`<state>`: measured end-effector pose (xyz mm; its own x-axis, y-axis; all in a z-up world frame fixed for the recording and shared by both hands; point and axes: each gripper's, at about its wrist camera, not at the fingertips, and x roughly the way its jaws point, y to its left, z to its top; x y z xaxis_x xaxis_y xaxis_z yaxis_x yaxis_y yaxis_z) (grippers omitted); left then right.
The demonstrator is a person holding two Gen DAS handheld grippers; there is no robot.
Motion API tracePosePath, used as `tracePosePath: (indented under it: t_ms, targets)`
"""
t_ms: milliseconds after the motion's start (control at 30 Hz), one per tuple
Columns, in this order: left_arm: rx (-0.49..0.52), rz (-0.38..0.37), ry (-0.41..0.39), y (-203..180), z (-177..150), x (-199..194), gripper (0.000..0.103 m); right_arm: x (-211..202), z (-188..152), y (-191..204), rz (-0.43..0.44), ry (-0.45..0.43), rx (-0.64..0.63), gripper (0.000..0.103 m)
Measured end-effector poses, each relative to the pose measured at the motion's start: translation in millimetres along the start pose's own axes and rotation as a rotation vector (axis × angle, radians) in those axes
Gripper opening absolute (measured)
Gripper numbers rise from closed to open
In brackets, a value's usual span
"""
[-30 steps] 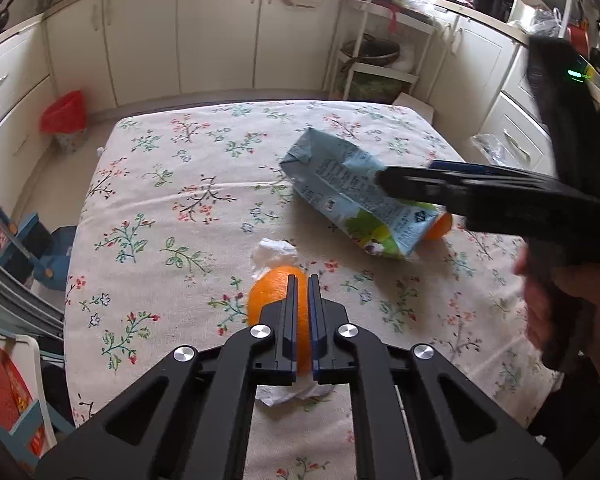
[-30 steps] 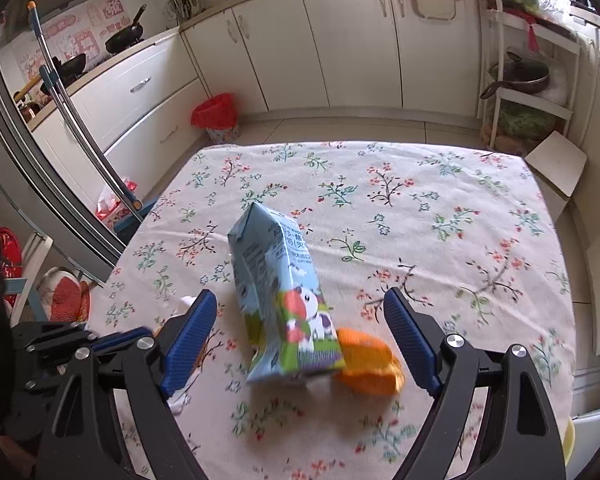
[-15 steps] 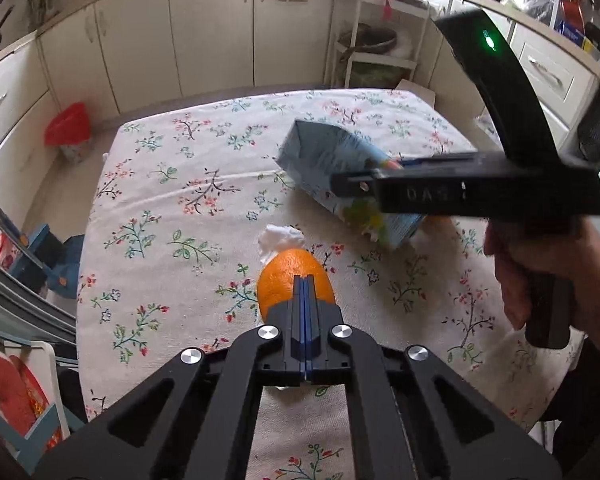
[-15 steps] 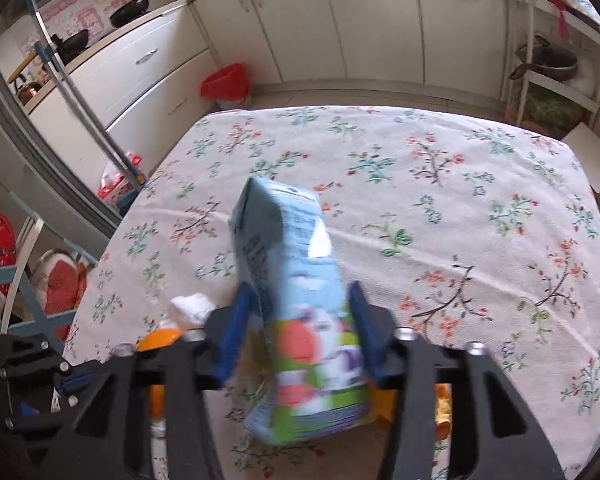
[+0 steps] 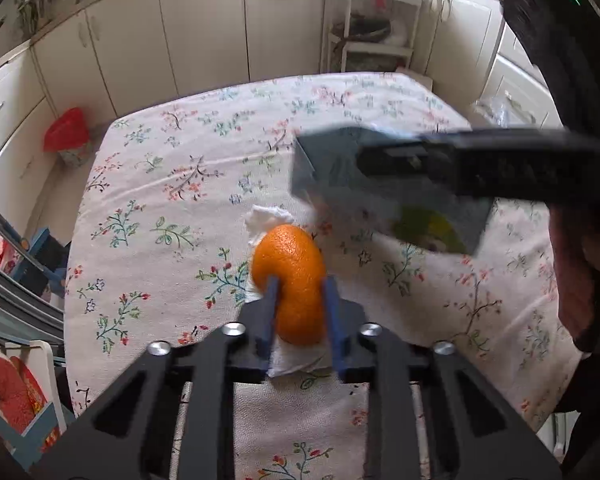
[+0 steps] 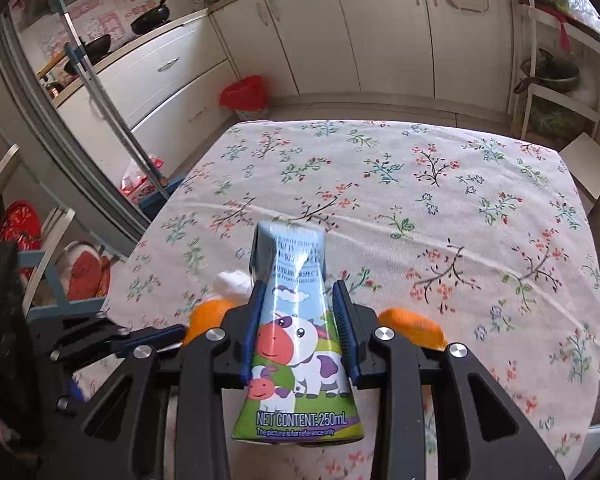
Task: Collect trash
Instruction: 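Grasp the orange on the white tissue with the left tool while the right tool grasps the juice carton, then carry the orange and juice carton with both tools toward the yellow bucket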
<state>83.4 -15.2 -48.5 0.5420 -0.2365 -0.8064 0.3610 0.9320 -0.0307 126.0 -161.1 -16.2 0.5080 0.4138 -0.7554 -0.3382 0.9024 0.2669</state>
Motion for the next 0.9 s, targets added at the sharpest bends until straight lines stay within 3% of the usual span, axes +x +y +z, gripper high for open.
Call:
tracePosePath:
  t_ms: [100, 300, 567, 633, 667, 700, 833, 900]
  targets:
    - [-0.031, -0.008, -0.046, 5, 1, -11, 0.013, -13, -8, -1, -0.004, -0.005, -0.014, 0.034]
    - [-0.152, -0.101, -0.129, 22, -4, -34, 0.014, -35, -27, -13, -0.024, -0.010, -0.006, 0.034]
    - [-0.255, -0.262, -0.110, 18, -25, -35, 0.015, -47, -60, -24, -0.070, 0.028, -0.005, 0.034]
    - [-0.254, -0.275, -0.119, 15, -26, -36, 0.015, -45, -66, -27, -0.105, 0.060, -0.018, 0.045]
    - [-0.262, -0.284, -0.122, 15, -27, -37, 0.015, -48, -67, -28, -0.127, 0.040, -0.017, 0.063]
    - [-0.272, -0.290, -0.122, 16, -27, -36, 0.015, -53, -67, -29, -0.146, 0.011, -0.019, 0.072]
    - [-0.335, -0.327, -0.122, 29, -29, -36, 0.015, -80, -56, -18, -0.196, -0.153, -0.081, 0.076]
    - [-0.363, -0.352, -0.127, 35, -29, -36, 0.015, -89, -52, -3, -0.101, -0.205, -0.136, 0.077]
